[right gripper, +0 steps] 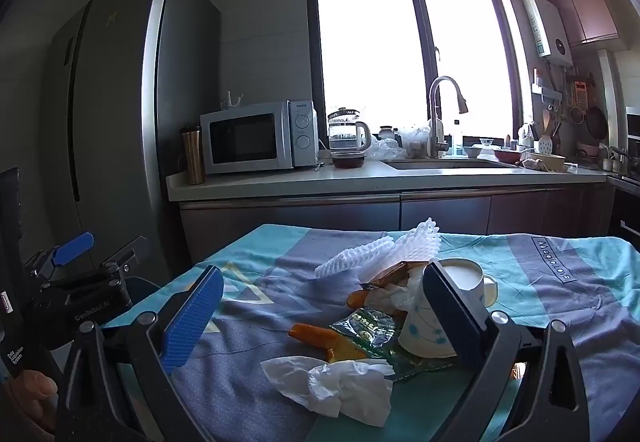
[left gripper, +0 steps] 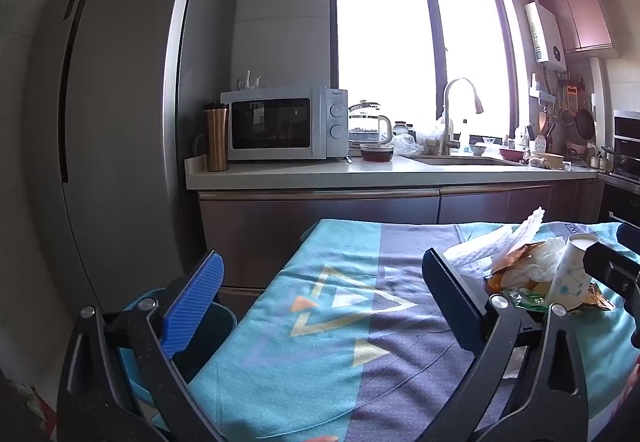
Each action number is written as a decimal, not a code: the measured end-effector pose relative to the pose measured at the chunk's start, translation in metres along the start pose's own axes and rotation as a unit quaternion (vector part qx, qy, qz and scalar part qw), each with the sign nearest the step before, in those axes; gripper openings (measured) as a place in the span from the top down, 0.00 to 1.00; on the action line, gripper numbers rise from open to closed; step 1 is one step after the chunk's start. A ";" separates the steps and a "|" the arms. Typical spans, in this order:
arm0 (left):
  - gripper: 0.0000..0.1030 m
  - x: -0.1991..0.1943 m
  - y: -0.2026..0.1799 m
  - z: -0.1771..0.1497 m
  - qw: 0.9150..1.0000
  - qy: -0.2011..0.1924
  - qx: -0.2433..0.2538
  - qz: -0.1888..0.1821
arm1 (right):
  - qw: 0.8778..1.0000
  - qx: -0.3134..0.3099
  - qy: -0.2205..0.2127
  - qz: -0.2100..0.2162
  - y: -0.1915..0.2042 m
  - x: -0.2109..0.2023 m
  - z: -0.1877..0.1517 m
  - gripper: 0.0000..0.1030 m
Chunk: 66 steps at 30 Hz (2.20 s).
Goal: Collect trash
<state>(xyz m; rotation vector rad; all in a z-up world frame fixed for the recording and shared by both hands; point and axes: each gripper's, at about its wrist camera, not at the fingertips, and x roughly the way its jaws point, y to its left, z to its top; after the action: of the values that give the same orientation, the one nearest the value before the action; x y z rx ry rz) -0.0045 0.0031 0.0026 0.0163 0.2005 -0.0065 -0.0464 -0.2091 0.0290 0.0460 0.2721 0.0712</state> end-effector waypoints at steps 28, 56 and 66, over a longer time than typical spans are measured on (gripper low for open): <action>0.05 -0.003 0.000 0.002 1.000 -0.006 0.002 0.001 | 1.000 0.002 0.000 0.006 -0.002 0.000 0.002 0.06; 0.05 -0.004 -0.003 0.003 1.000 -0.006 0.003 0.001 | 1.000 0.005 0.001 0.010 -0.003 0.000 0.001 0.06; 0.05 -0.005 -0.006 0.002 1.000 -0.004 0.003 -0.003 | 1.000 0.007 0.003 0.013 -0.005 0.001 0.000 0.06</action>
<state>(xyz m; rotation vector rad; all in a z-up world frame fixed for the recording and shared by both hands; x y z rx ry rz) -0.0094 -0.0031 0.0050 0.0226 0.1921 -0.0133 -0.0448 -0.2138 0.0285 0.0638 0.2779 0.0951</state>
